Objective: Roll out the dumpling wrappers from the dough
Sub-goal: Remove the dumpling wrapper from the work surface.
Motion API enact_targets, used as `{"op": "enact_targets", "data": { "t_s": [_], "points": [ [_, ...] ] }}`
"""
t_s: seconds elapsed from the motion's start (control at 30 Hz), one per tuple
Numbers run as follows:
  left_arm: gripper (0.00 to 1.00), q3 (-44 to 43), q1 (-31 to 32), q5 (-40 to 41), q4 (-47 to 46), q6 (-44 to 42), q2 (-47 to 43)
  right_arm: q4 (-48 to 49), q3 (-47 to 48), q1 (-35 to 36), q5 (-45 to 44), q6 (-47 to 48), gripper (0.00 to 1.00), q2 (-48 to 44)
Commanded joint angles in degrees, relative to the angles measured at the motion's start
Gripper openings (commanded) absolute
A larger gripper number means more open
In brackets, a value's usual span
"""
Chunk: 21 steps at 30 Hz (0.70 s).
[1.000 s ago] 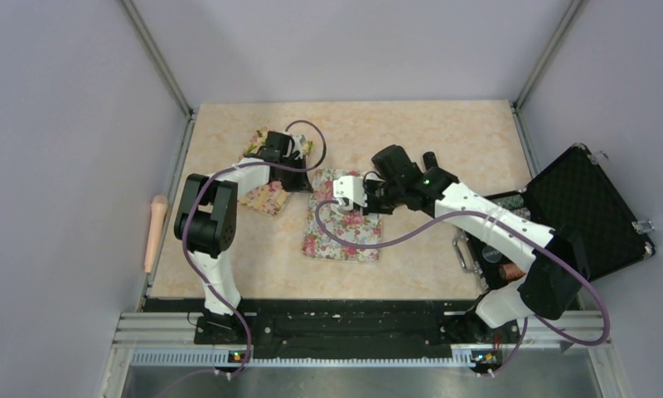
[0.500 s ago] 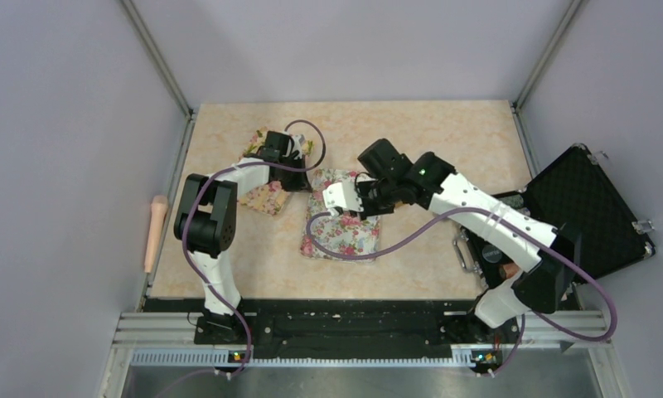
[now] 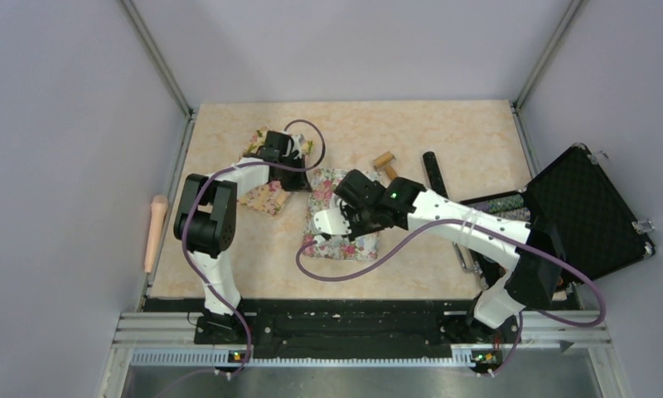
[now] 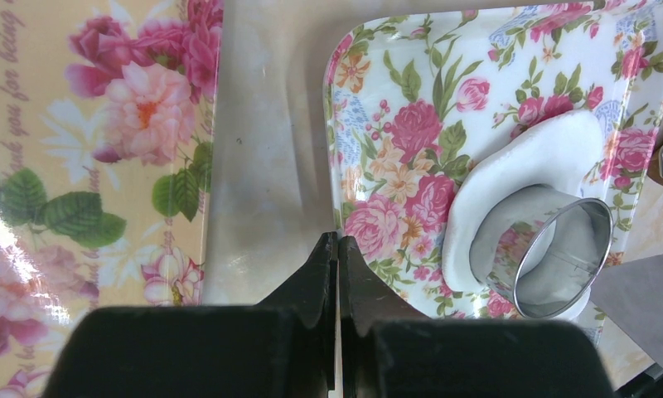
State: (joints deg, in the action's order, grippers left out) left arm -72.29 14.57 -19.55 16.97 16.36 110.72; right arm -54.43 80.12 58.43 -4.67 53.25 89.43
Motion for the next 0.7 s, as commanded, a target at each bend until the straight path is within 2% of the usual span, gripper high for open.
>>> {"op": "enact_targets", "data": {
  "t_s": [0.0,0.17,0.37,0.67],
  "points": [
    [0.0,0.3,-0.5,1.9,-0.7,-1.7,-3.1,7.4,-2.2,1.0,-4.3,-2.8,0.0,0.1],
    [0.0,0.4,-0.5,1.8,-0.7,-1.7,-3.0,9.6,-4.4,1.5,-5.1,-3.9,0.0,-0.2],
    [0.0,0.4,-0.5,1.7,-0.8,-1.7,-3.0,3.4,-2.3,2.3,0.2,-3.9,0.0,-1.4],
    [0.0,0.4,-0.5,1.9,-0.7,-1.8,-3.1,3.3,-2.1,2.7,3.6,-5.8,0.0,-1.9]
  ]
}}
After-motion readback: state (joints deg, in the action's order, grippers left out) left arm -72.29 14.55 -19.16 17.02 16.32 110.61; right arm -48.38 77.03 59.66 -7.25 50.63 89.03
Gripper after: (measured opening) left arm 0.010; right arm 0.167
